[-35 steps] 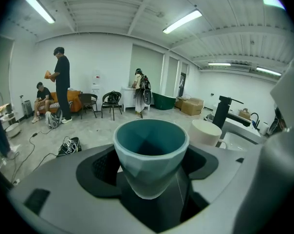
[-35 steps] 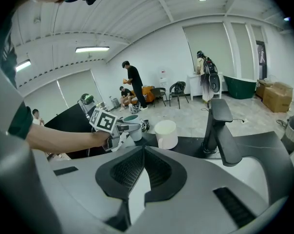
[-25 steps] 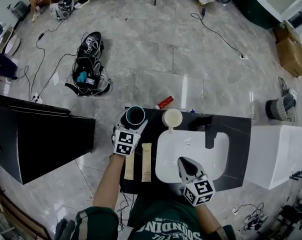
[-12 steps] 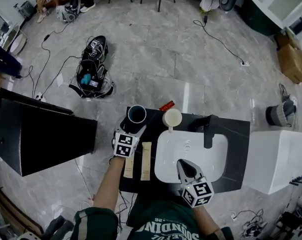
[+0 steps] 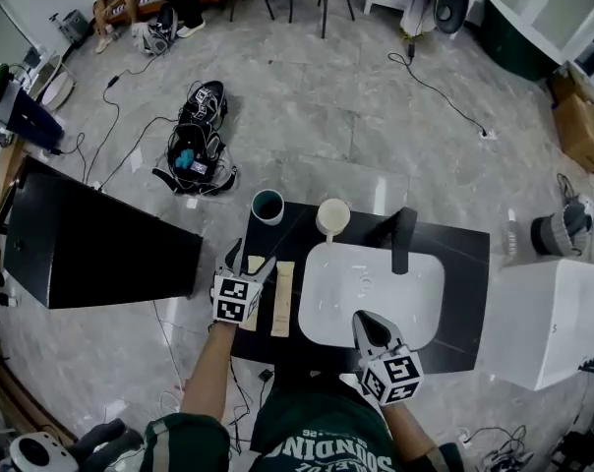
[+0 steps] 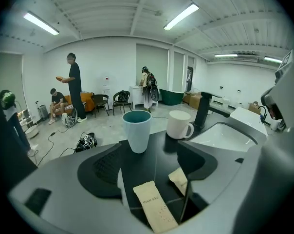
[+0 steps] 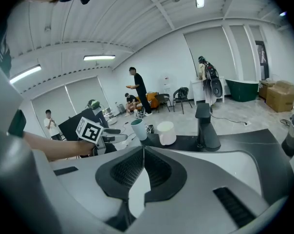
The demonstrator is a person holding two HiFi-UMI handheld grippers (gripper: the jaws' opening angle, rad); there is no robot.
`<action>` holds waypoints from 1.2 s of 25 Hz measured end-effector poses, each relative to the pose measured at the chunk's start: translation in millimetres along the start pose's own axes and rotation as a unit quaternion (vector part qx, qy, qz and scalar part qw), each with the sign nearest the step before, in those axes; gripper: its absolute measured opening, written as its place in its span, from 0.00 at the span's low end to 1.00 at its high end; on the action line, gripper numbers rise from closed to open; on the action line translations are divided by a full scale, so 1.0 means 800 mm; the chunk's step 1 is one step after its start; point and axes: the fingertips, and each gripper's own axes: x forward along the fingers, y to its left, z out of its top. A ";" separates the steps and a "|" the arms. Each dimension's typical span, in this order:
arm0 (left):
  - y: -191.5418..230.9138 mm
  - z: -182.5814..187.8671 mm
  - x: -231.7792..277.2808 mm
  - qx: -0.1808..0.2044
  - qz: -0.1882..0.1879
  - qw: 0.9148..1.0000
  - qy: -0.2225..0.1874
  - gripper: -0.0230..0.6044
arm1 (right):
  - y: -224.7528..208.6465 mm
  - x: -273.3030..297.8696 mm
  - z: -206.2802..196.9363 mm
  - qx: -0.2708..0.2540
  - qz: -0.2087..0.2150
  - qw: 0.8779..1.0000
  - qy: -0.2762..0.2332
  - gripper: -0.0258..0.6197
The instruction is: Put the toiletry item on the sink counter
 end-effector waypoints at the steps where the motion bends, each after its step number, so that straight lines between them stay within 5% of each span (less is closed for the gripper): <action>1: -0.008 0.001 -0.010 -0.002 -0.001 1.000 -0.001 0.62 | 0.000 -0.008 0.000 -0.004 0.002 1.000 -0.004 0.11; 5: -0.044 -0.002 -0.043 0.001 0.003 1.000 0.005 0.45 | -0.001 -0.038 0.003 -0.012 0.008 1.000 -0.025 0.11; 8: -0.075 -0.007 -0.065 0.008 0.021 1.000 0.015 0.14 | -0.002 -0.059 0.002 -0.017 0.011 0.999 -0.039 0.11; 11: -0.111 -0.005 -0.088 0.003 0.016 1.000 -0.001 0.06 | 0.001 -0.079 -0.001 -0.020 0.016 0.998 -0.049 0.11; 30: -0.294 0.024 -0.196 0.032 -0.020 0.998 -0.056 0.05 | 0.005 -0.187 -0.025 -0.026 0.029 0.995 -0.095 0.11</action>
